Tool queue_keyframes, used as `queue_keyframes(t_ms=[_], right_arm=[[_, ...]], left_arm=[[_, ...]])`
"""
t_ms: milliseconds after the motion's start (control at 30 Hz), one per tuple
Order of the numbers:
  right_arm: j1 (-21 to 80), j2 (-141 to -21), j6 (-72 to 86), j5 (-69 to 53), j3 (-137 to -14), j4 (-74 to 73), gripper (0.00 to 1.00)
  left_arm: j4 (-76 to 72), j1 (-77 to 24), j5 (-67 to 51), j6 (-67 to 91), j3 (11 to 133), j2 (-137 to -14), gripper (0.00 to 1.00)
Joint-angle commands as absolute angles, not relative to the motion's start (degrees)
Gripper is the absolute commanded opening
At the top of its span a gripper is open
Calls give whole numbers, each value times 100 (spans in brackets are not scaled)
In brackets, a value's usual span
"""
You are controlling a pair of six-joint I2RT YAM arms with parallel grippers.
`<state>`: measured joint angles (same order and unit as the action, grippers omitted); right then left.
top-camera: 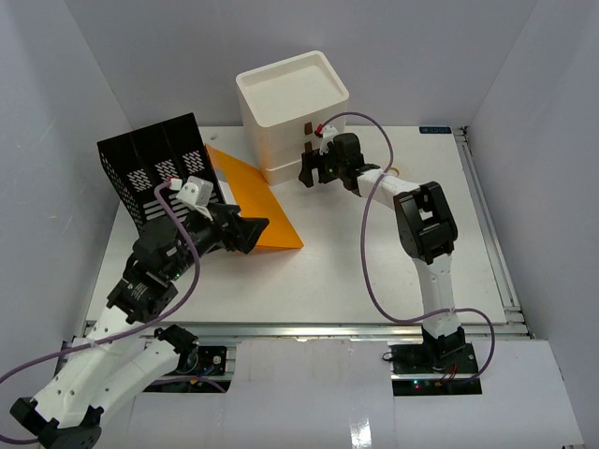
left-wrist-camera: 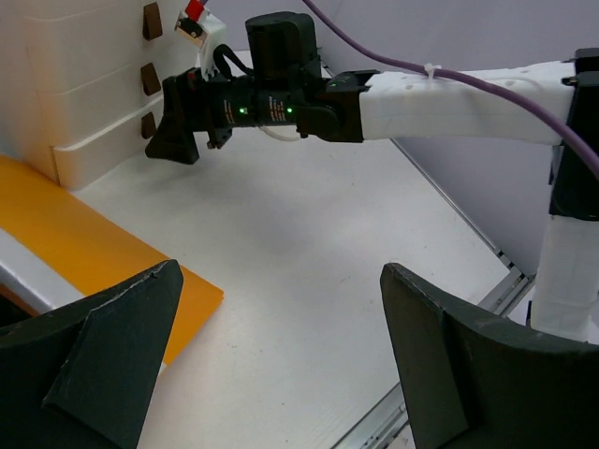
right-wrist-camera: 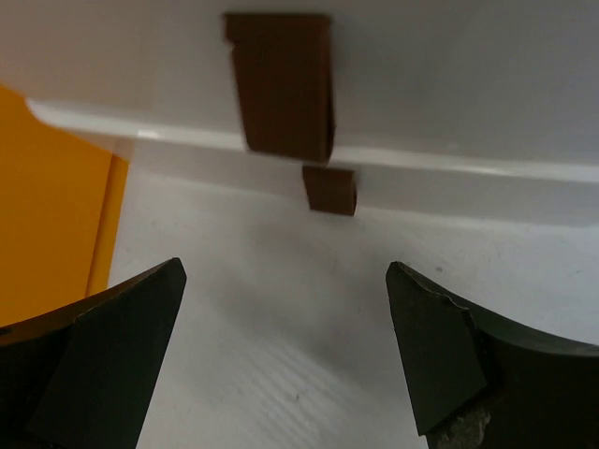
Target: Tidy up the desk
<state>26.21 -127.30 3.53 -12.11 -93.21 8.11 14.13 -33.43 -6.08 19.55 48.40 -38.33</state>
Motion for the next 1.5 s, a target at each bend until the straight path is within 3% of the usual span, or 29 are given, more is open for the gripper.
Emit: queue_keyframes(t_ms=[0, 133, 500, 567, 767, 1133, 1167, 1267, 1333, 1467], right_arm=[[2558, -13167, 791, -750, -10017, 1633, 91], [2559, -13494, 961, -531, -10270, 1753, 84], [2593, -13790, 1145, -886, -10329, 2147, 16], [2593, -13711, 1151, -905, -10176, 2211, 8], [2570, -13159, 1199, -885, -9309, 2464, 8], [2431, -10937, 1057, -1119, -5679, 3598, 8], [2425, -10732, 993, -1159, -5421, 3607, 11], [2412, -10373, 656, -1366, -5140, 3516, 37], [2375, -10225, 283, -1637, -5231, 3186, 57], [2116, -9935, -619, -1655, -5750, 2263, 83]], left_arm=[[1750, -3305, -347, 2559, 4541, -3425, 98], [1776, -3305, -156, 2718, 4330, -3061, 98], [1888, -3305, -125, 2647, 4347, -3106, 98], [1867, -3305, -132, 2654, 4319, -3125, 98], [1815, -3305, -203, 2686, 4275, -3111, 98], [1731, -3305, -382, 2865, 3980, -2876, 98], [1731, -3305, -392, 2870, 3943, -2843, 98], [1735, -3305, -429, 2906, 3860, -2751, 98], [1759, -3305, -462, 2932, 3827, -2711, 98], [1980, -3307, -468, 2923, 3873, -2650, 98]])
